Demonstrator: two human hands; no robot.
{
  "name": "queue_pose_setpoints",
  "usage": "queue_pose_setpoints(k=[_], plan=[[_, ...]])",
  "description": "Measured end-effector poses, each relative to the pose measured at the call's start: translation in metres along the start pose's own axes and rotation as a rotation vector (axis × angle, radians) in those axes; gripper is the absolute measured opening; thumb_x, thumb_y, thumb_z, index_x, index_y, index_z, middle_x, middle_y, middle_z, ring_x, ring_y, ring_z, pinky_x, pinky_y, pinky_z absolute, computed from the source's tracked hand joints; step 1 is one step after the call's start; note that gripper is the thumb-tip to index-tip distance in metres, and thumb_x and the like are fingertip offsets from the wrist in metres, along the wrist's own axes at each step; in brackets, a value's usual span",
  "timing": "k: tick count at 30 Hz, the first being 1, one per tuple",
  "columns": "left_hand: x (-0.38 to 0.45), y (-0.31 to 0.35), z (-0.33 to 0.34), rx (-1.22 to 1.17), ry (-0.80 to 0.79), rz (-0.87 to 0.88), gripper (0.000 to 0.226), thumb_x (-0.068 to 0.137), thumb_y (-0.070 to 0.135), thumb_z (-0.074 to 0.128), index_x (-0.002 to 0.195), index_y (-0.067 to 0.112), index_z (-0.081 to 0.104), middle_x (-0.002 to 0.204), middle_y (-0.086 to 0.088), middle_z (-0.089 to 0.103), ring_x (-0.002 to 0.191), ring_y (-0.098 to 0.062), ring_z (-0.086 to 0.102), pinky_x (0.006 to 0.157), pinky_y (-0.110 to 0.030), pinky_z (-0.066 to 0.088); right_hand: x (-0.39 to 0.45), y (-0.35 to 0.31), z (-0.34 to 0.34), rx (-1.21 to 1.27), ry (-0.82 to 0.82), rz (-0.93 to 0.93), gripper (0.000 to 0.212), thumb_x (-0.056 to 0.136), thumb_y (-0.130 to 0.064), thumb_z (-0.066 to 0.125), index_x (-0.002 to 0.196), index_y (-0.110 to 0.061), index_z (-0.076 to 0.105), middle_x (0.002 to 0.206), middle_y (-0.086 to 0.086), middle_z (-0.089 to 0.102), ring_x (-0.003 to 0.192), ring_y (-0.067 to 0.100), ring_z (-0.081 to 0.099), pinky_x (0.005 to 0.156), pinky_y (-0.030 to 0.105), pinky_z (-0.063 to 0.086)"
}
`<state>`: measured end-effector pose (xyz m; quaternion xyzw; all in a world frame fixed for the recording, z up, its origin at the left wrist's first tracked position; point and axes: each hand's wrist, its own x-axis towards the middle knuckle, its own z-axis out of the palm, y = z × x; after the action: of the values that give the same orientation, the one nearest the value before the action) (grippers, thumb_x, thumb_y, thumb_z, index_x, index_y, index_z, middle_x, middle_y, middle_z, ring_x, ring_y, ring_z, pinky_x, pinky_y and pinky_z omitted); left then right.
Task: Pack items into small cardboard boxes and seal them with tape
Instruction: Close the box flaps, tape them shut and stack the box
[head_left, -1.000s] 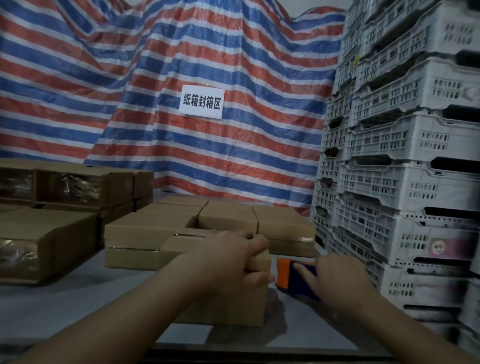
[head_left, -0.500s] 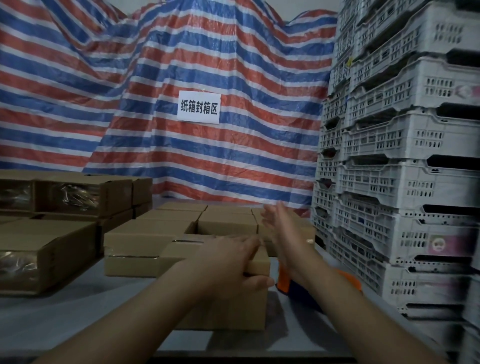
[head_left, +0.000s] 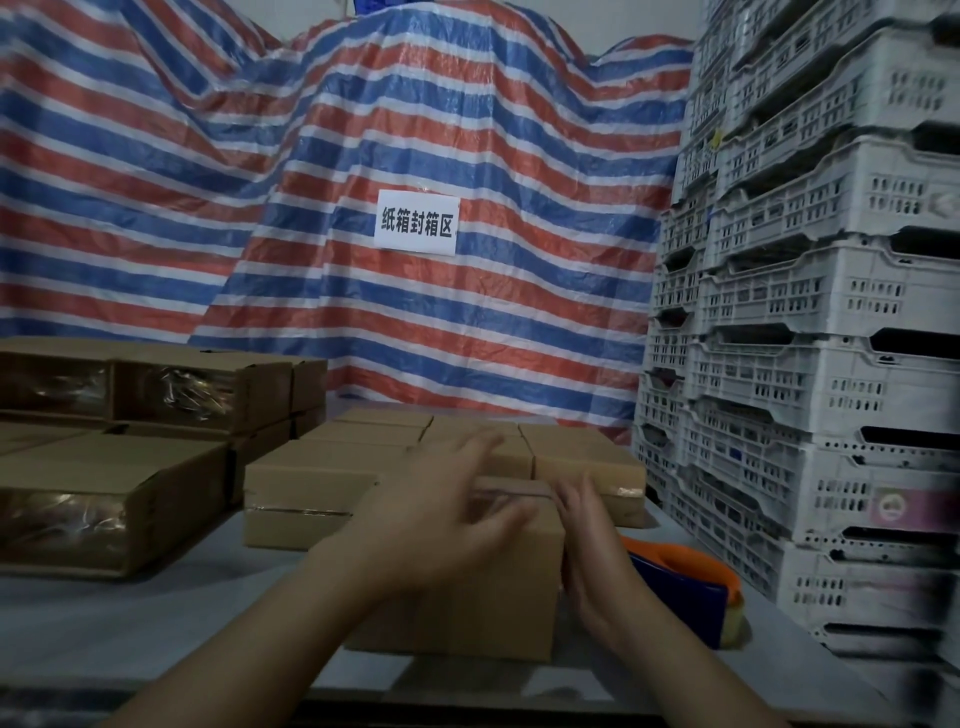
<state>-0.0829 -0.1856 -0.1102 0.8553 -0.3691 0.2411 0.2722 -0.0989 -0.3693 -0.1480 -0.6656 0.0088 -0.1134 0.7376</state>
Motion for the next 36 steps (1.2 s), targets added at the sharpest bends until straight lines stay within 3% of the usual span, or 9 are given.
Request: queue_pose_setpoints(k=[3, 8, 11, 14, 16, 20, 24, 29, 36], plan=[[-0.027, -0.034, -0.012, -0.263, 0.167, -0.203, 0.083, 0.067, 0.09, 0.039, 0.142, 0.057, 0.022, 0.144, 0.025, 0.034, 0.111, 0.007, 0.044, 0.09, -0.026, 0.044, -0.011, 0.011, -0.011, -0.081, -0.05, -0.106, 0.101, 0.067, -0.084, 0.046, 0.155, -0.039, 0.027, 0.162, -0.011, 0.029, 0.145, 0.012, 0.03, 0.12, 0.043, 0.027], [-0.062, -0.061, 0.006, -0.743, 0.106, -0.46, 0.076, 0.064, 0.068, 0.062, 0.133, 0.059, 0.031, 0.133, 0.015, 0.048, 0.095, 0.013, 0.05, 0.069, -0.009, 0.046, -0.019, 0.032, -0.009, -0.332, -0.11, -0.258, 0.091, 0.063, -0.07, 0.068, 0.14, -0.059, 0.019, 0.14, -0.03, 0.042, 0.128, -0.006, 0.045, 0.111, 0.029, 0.043], [-0.038, -0.069, 0.016, -0.583, 0.188, -0.49, 0.083, 0.064, 0.073, 0.06, 0.139, 0.049, 0.036, 0.128, 0.012, 0.054, 0.101, 0.005, 0.055, 0.078, -0.018, 0.048, 0.001, 0.024, -0.004, -0.462, 0.065, -0.289, 0.047, 0.086, -0.057, 0.063, 0.124, -0.057, 0.036, 0.115, -0.035, 0.05, 0.104, -0.014, 0.051, 0.082, 0.012, 0.045], [0.005, -0.071, 0.021, -0.318, 0.197, -0.558, 0.072, 0.079, 0.073, 0.053, 0.138, 0.032, 0.044, 0.124, 0.005, 0.059, 0.102, -0.01, 0.057, 0.083, -0.034, 0.049, 0.03, 0.002, -0.005, -0.618, 0.241, -0.282, 0.011, 0.096, -0.049, 0.059, 0.1, -0.039, 0.057, 0.102, -0.021, 0.063, 0.101, 0.003, 0.061, 0.077, 0.023, 0.05], [0.023, -0.071, 0.026, -0.118, 0.177, -0.564, 0.062, 0.083, 0.076, 0.042, 0.12, 0.028, 0.052, 0.103, 0.007, 0.061, 0.089, -0.008, 0.058, 0.082, -0.036, 0.052, 0.048, -0.008, -0.005, -0.739, 0.251, -0.244, 0.025, 0.097, -0.053, 0.054, 0.107, -0.031, 0.061, 0.102, -0.012, 0.064, 0.096, 0.008, 0.06, 0.083, 0.032, 0.052], [0.037, -0.075, 0.035, 0.091, 0.135, -0.539, 0.051, 0.092, 0.069, 0.038, 0.117, 0.025, 0.049, 0.096, 0.003, 0.061, 0.087, -0.014, 0.061, 0.082, -0.04, 0.055, 0.063, -0.012, -0.004, -0.9, 0.241, -0.172, 0.056, 0.099, -0.055, 0.05, 0.141, -0.019, 0.046, 0.109, -0.01, 0.054, 0.082, -0.002, 0.043, 0.066, 0.021, 0.036], [0.043, -0.073, 0.038, 0.189, 0.122, -0.515, 0.043, 0.096, 0.059, 0.038, 0.11, 0.021, 0.053, 0.097, 0.0, 0.062, 0.086, -0.019, 0.062, 0.08, -0.038, 0.055, 0.059, -0.002, 0.0, -0.939, 0.265, -0.243, 0.033, 0.098, -0.045, 0.055, 0.125, -0.027, 0.049, 0.117, -0.007, 0.059, 0.082, 0.0, 0.047, 0.071, 0.024, 0.042], [0.044, -0.076, 0.038, 0.365, 0.181, -0.364, 0.051, 0.092, 0.067, 0.033, 0.11, 0.027, 0.06, 0.119, 0.002, 0.057, 0.108, -0.016, 0.052, 0.091, -0.033, 0.047, 0.051, 0.001, 0.003, -0.95, 0.261, -0.293, 0.047, 0.098, -0.05, 0.052, 0.137, -0.025, 0.047, 0.111, -0.011, 0.053, 0.099, 0.007, 0.051, 0.083, 0.028, 0.043], [0.031, -0.097, 0.046, 0.436, -0.063, -0.167, 0.068, 0.086, 0.077, 0.032, 0.139, 0.036, 0.041, 0.148, 0.011, 0.042, 0.138, -0.014, 0.033, 0.116, -0.039, 0.02, 0.047, 0.009, 0.001, -1.28, 0.07, -0.288, 0.067, 0.097, -0.06, 0.048, 0.151, -0.023, 0.033, 0.16, 0.0, 0.025, 0.132, 0.016, 0.044, 0.107, 0.034, 0.044]])
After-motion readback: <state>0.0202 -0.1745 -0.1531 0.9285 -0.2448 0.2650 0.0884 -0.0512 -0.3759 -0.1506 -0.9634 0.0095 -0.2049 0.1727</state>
